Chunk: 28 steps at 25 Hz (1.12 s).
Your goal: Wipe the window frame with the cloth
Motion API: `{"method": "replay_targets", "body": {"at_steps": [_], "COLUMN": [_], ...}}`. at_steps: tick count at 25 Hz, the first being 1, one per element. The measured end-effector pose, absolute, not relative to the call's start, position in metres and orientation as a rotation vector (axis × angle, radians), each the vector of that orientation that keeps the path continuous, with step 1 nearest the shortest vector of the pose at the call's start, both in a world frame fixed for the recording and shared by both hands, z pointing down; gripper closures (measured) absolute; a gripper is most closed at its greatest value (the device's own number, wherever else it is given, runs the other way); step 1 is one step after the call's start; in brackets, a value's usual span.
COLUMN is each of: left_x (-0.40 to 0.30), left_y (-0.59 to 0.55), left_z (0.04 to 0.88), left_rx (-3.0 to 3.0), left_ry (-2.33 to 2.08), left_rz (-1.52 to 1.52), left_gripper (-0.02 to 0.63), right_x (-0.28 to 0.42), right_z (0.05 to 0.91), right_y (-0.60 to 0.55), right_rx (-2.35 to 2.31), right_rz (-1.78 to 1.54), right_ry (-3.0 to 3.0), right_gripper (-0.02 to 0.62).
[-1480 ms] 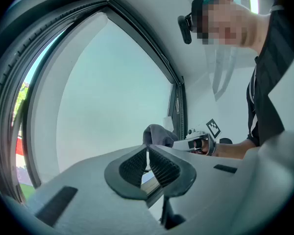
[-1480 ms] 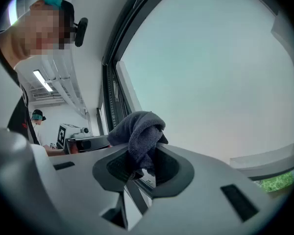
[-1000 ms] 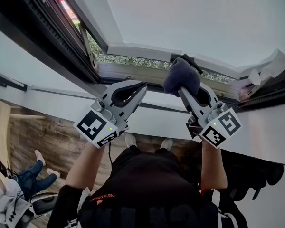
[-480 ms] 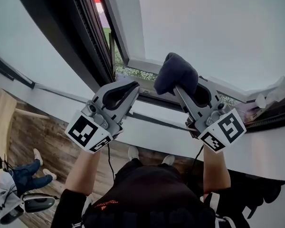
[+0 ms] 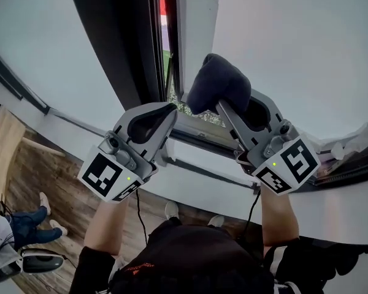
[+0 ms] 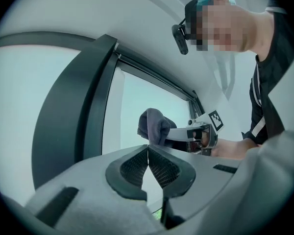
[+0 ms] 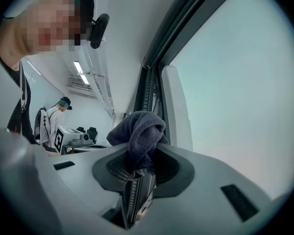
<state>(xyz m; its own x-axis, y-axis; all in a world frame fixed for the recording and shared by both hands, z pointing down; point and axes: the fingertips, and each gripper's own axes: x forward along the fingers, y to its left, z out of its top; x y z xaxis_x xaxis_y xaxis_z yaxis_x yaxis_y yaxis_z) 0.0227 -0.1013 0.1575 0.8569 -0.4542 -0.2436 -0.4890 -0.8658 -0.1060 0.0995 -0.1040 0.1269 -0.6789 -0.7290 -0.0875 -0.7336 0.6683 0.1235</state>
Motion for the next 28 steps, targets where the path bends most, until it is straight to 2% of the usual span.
{"method": "replay_targets", "body": {"at_steps": [14, 28], "left_x": [-0.022, -0.042], "left_y": [-0.103, -0.105], "left_z": [0.139, 0.133], "left_rx": [-2.813, -2.800], "left_ry": [0.833, 0.849], "left_rz": [0.386, 0.430], "left_gripper": [0.586, 0.586], "right_x": [0.027, -0.007], "right_z": [0.031, -0.020], "right_y": [-0.118, -0.124], "right_rx": [-1.066, -1.006], "right_rz": [0.498, 0.565], "right_ry": [2.808, 2.770], "right_gripper": [0.511, 0.511]}}
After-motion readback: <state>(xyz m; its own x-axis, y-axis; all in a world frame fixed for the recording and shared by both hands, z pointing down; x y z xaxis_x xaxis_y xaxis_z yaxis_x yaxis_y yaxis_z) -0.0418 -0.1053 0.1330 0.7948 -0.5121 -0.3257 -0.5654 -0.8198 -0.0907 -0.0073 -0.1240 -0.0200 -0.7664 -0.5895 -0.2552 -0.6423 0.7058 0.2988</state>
